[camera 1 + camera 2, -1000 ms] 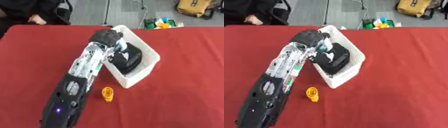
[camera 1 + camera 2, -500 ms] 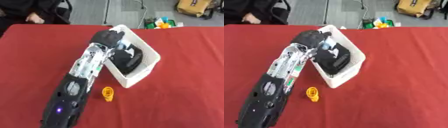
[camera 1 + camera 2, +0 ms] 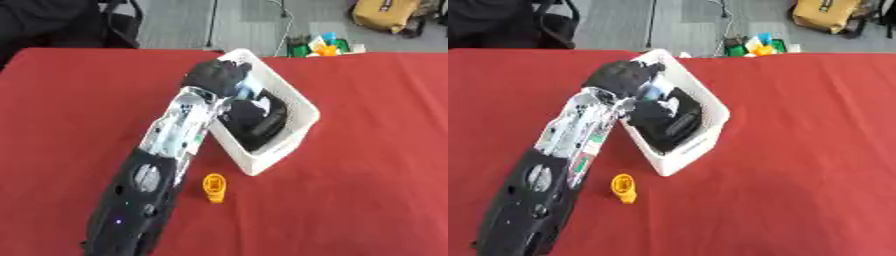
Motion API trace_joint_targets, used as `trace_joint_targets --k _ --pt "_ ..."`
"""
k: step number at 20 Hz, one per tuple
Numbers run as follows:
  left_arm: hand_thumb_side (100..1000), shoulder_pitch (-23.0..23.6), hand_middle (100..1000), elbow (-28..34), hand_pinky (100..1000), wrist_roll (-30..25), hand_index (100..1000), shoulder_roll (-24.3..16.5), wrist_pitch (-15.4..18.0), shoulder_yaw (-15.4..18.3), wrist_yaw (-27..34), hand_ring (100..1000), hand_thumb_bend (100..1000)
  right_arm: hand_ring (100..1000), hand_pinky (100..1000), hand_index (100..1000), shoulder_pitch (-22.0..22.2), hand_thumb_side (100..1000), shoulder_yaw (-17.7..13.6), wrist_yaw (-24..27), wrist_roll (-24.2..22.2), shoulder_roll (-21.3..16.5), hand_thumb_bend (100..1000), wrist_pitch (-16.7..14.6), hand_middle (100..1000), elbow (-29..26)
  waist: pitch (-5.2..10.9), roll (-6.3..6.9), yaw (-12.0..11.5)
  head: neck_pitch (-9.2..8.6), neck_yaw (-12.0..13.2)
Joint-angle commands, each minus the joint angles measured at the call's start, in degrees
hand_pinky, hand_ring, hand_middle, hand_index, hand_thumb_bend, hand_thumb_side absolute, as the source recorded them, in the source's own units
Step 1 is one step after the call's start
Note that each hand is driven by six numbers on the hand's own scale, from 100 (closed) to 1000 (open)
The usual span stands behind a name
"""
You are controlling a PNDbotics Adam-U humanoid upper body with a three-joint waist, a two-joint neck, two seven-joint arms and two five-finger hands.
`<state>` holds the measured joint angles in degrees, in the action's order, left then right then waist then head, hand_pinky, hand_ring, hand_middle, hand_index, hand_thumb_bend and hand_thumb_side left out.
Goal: Pick up objects on the table and place them in the box.
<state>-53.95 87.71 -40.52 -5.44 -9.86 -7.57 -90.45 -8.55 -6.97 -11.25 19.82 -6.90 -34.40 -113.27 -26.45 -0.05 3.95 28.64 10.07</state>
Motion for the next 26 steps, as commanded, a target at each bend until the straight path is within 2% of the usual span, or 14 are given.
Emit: trace_joint_targets --k 1,10,11,16,18,21,26 --pt "1000 -1.47 576 1.26 783 0.01 1000 -0.17 0.16 -0.19 -0.23 671 100 771 780 740 -0.24 999 0.14 0.27 -0.21 -1.23 167 -0.12 617 -1.32 1.1 -0.1 0.14 -0.14 -0.14" --pt "1000 -1.7 588 1.51 788 -0.44 1000 -0.31 0.57 -0.23 -1.32 682 100 772 780 739 -0.21 1000 0.17 0.29 -0.17 -1.24 171 -0.2 617 -1.32 1.09 -0.2 0.2 -0.2 -0.27" --pt "1000 -1.71 613 1.45 812 -0.52 1000 -0.38 0.62 -0.15 -1.76 707 246 772 780 739 -0.21 1000 0.18 0.29 -0.17 -1.24 167 -0.22 617 -1.32 1.09 -0.22 0.19 -0.2 -0.29" --pt "1000 -1.86 655 1.09 846 -0.91 1000 -0.46 0.29 0.34 -5.73 751 228 772 782 739 -0.2 999 0.25 0.35 -0.22 -1.22 166 -0.3 617 -1.32 1.03 -0.33 0.1 -0.2 -0.33" --pt "1000 -1.92 655 1.12 846 -1.05 1000 -0.44 0.35 0.35 -6.12 751 230 772 782 739 -0.21 1000 0.26 0.36 -0.25 -1.21 167 -0.29 617 -1.32 1.01 -0.34 0.08 -0.19 -0.29" --pt "1000 -2.01 702 1.05 893 -1.48 1000 -0.42 0.57 0.34 -6.19 808 222 772 781 739 -0.26 1000 0.29 0.38 -0.27 -1.22 165 -0.31 617 -1.32 0.99 -0.34 0.06 -0.2 -0.35" --pt "1000 -2.28 713 1.14 898 -1.91 1000 -0.49 0.81 0.39 -6.02 818 217 772 781 737 -0.29 1000 0.37 0.51 -0.2 -1.3 161 -0.33 617 -1.32 1.09 -0.41 0.12 -0.32 -0.31"
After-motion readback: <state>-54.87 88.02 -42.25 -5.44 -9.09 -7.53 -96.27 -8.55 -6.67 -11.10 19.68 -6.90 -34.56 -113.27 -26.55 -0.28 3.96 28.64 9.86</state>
